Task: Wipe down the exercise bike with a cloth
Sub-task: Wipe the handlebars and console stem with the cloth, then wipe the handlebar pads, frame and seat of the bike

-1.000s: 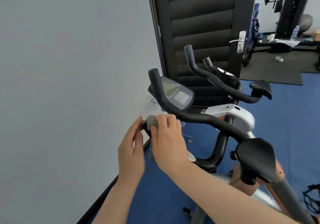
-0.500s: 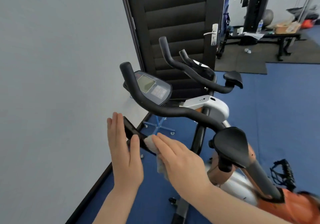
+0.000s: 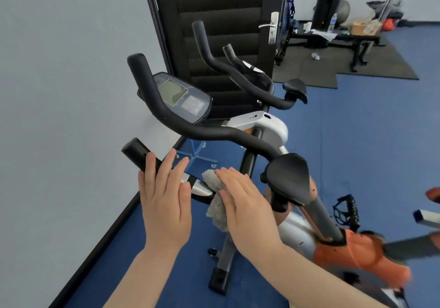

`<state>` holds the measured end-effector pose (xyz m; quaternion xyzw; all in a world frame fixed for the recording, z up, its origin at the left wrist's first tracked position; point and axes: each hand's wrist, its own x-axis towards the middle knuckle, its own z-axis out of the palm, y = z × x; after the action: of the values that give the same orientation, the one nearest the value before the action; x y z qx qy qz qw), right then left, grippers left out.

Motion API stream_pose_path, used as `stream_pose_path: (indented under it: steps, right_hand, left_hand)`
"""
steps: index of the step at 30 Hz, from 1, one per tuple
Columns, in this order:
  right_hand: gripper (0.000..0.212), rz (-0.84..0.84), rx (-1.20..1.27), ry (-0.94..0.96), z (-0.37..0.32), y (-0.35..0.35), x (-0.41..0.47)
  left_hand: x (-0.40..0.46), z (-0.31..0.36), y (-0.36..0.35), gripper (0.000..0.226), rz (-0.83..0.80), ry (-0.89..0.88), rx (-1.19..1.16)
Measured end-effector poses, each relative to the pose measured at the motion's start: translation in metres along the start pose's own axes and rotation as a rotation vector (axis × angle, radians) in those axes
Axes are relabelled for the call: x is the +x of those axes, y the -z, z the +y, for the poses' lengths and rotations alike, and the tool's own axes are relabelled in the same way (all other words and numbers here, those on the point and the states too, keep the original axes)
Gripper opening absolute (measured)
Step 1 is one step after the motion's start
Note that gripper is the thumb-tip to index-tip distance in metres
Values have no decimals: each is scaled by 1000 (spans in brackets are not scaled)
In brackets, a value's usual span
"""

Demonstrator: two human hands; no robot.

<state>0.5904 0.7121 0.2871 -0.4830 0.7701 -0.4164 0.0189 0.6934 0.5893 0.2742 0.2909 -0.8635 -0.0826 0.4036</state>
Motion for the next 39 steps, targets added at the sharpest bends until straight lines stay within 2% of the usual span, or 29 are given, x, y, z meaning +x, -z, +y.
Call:
stream_pose_path:
  steps: [7, 13, 17, 21, 24, 29, 35, 39]
  right_hand:
    - [49, -115, 125, 104, 19, 19, -9]
    - [51, -310, 150, 244, 38, 53, -20]
    - [44, -339, 238, 185, 74, 79, -49]
    - [37, -557, 118, 38, 134, 92, -90]
    - [33, -655, 88, -39, 171, 105, -118]
    - [34, -705, -17, -82, 203, 131, -146]
    - [33, -660, -87, -230, 236, 170, -183]
    - [39, -601, -210, -373, 245, 190, -219]
  left_hand:
    - [-7, 15, 1, 45, -22, 156, -23]
    - [-37, 52, 4, 53, -80, 321, -66]
    - [-77, 101, 2, 62, -128, 471, -170]
    - [-126, 144, -14, 51, -278, 541, -143]
    - [-161, 173, -30, 39, -401, 613, -110]
    - [-192, 209, -50, 28, -525, 618, -69]
    - [-197, 225, -80, 27, -728, 497, -32]
    - [-197, 234, -101, 31, -904, 342, -75]
